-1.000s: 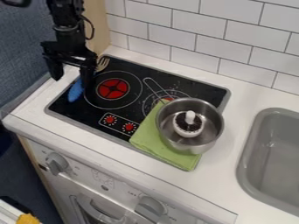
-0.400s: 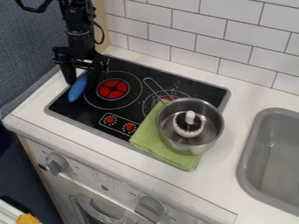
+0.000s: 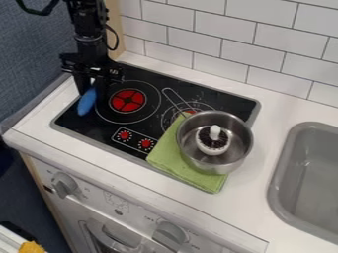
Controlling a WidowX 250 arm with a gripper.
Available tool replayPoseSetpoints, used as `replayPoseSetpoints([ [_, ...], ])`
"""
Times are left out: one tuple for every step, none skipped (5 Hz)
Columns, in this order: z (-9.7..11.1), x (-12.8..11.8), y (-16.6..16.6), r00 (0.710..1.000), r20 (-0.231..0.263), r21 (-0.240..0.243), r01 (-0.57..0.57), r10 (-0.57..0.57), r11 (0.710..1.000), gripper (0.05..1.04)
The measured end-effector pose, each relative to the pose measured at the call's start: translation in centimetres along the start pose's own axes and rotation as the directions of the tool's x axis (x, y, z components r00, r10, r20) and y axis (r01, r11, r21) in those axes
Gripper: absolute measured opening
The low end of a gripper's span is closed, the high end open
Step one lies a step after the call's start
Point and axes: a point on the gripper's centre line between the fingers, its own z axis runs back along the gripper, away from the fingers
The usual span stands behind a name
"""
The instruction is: Move the spatula on the upper middle part of the stove
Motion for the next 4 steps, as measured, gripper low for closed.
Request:
replayPoseSetpoints([
  [0.6,-0.5,-0.3,1.000,-0.025,0.027,0.000,0.001,1.000,0.389],
  [2.4,1.0,-2.9,0.998,0.024,0.018,0.049,-0.049,0.999,0.389],
  [3.8,2.5,-5.4,0.992,0.068,0.000,0.107,-0.107,0.994,0.389],
  [3.3,3.3,-7.1,0.986,0.067,-0.007,0.154,-0.153,0.988,0.389],
])
